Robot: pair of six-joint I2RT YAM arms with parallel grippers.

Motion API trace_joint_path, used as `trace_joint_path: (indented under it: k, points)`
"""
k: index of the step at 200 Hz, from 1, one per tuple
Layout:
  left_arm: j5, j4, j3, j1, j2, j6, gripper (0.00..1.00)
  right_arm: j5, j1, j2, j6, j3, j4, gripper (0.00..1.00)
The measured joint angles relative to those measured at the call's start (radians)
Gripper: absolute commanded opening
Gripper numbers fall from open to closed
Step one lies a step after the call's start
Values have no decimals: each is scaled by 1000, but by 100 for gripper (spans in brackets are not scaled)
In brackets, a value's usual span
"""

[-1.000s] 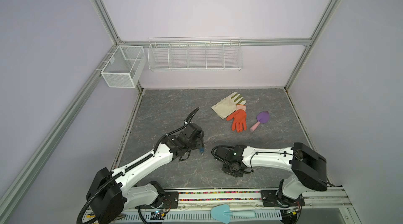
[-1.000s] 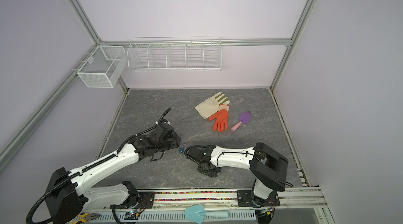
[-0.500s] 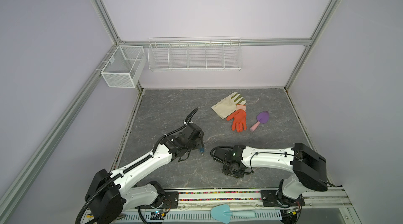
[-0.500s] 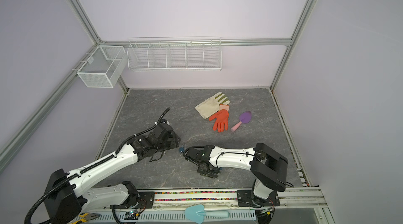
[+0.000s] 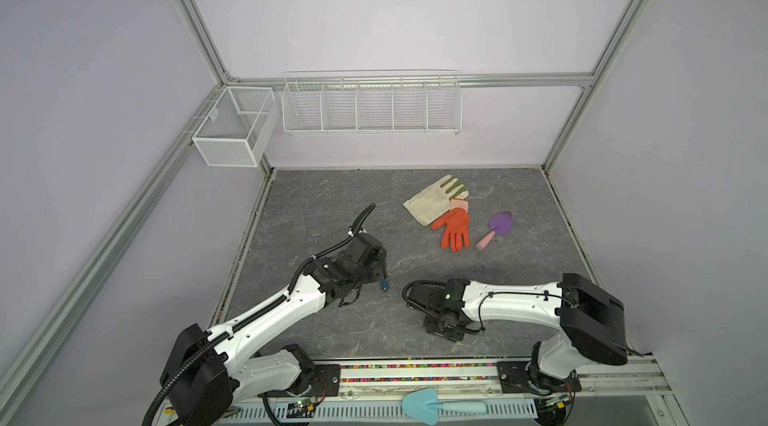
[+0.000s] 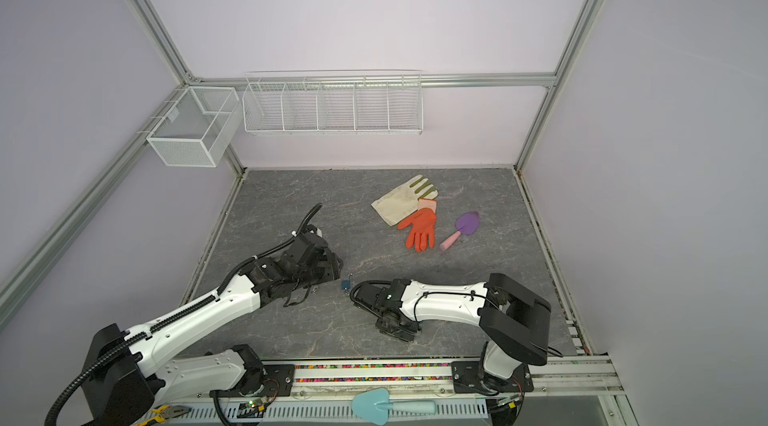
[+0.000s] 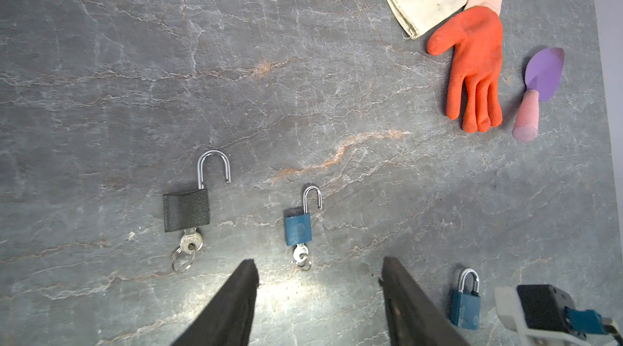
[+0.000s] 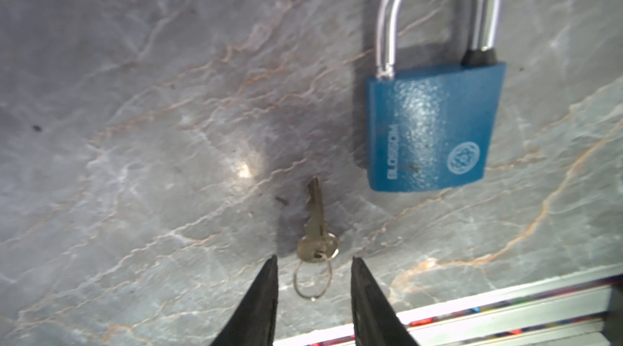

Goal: Unlock with the key
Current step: 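Close the right gripper on the silver key ring beside the blue padlock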

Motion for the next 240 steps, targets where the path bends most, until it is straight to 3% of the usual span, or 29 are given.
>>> trace_joint_path:
  k: [95, 240]
  points:
    - [0, 1, -5, 14, -42, 23, 59, 10, 3, -9, 84, -29, 11, 35]
    - [0, 0, -16, 18, -48, 22, 59, 23, 10, -32, 65, -55, -27, 24]
